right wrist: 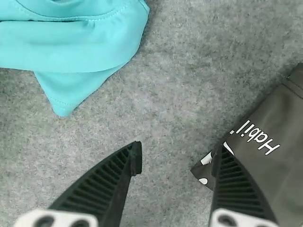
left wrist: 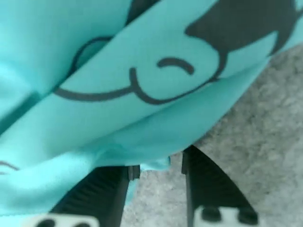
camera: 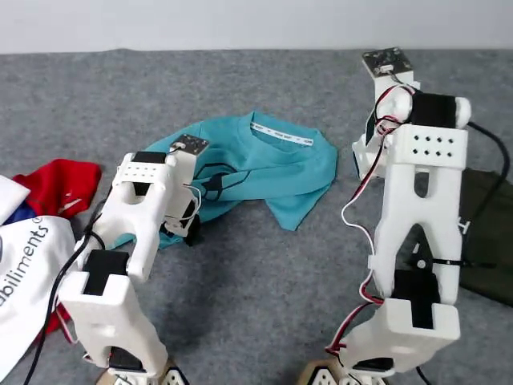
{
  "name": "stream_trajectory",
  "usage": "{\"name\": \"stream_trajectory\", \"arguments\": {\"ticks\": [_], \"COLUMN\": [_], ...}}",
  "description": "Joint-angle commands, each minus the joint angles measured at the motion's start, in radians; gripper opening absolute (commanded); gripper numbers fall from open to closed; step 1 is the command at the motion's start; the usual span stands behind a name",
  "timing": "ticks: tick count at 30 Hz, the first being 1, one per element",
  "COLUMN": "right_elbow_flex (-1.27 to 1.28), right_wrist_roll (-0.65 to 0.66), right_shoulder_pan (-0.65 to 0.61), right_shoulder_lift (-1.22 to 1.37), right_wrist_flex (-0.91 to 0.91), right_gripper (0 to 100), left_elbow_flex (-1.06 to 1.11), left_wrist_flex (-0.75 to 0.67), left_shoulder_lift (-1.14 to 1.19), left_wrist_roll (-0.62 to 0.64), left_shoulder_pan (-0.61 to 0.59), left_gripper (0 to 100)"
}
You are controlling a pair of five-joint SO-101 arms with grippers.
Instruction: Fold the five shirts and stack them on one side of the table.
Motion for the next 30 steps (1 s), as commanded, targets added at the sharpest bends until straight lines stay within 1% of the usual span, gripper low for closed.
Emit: {"name": "stream_trajectory", "arguments": {"ticks": [1, 10, 13, 15, 18, 22, 26, 28, 30], "right_elbow_flex": [-0.005, -0.005, -0.005, -0.005, -0.005, -0.005, -0.005, -0.005, -0.005], "right_wrist_roll": [-0.006, -0.008, -0.008, -0.008, -0.006, -0.005, -0.005, -0.003, -0.003], "right_shoulder_pan": [0.001, 0.001, 0.001, 0.001, 0.001, -0.001, -0.001, -0.001, -0.013], "right_shoulder_lift": [-0.061, -0.062, -0.062, -0.062, -0.062, -0.062, -0.062, -0.061, -0.059], "right_wrist_flex": [0.039, 0.041, 0.041, 0.041, 0.041, 0.041, 0.041, 0.041, 0.041], "right_gripper": [24.2, 24.2, 24.2, 24.2, 24.2, 24.1, 24.1, 24.1, 24.1], "left_elbow_flex": [-0.01, -0.022, -0.045, -0.07, -0.094, -0.104, -0.096, -0.096, -0.096], "left_wrist_flex": [-0.043, -0.044, -0.003, 0.049, 0.114, 0.196, 0.295, 0.339, 0.377], "left_shoulder_lift": [-0.003, 0.044, 0.043, 0.023, -0.083, -0.305, -0.48, -0.523, -0.548], "left_wrist_roll": [-0.011, -0.017, -0.038, -0.061, -0.077, -0.115, -0.13, -0.135, -0.178], "left_shoulder_pan": [0.005, 0.006, 0.006, 0.006, 0.005, -0.006, -0.06, -0.091, -0.124], "left_gripper": [10, 2, 0, 0, 0, 0, 0, 0, 0]}}
